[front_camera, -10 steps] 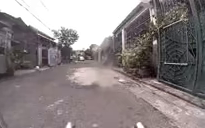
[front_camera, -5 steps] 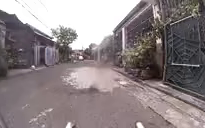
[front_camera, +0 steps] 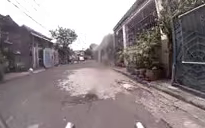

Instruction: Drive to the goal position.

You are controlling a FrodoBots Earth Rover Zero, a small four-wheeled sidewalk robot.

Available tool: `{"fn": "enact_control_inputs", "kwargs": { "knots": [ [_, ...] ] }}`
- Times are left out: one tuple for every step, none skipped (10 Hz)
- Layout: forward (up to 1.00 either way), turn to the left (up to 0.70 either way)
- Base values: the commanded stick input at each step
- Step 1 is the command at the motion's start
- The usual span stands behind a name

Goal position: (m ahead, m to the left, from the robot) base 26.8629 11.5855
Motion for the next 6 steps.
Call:
{"fn": "enact_control_inputs", "kwargs": {
  "knots": [
    [0.70, 0.14],
    [0.70, 0.14],
    [0.70, 0.14],
    [0.70, 0.14],
    [0.70, 0.14],
    [0.70, 0.14]
  ]
}}
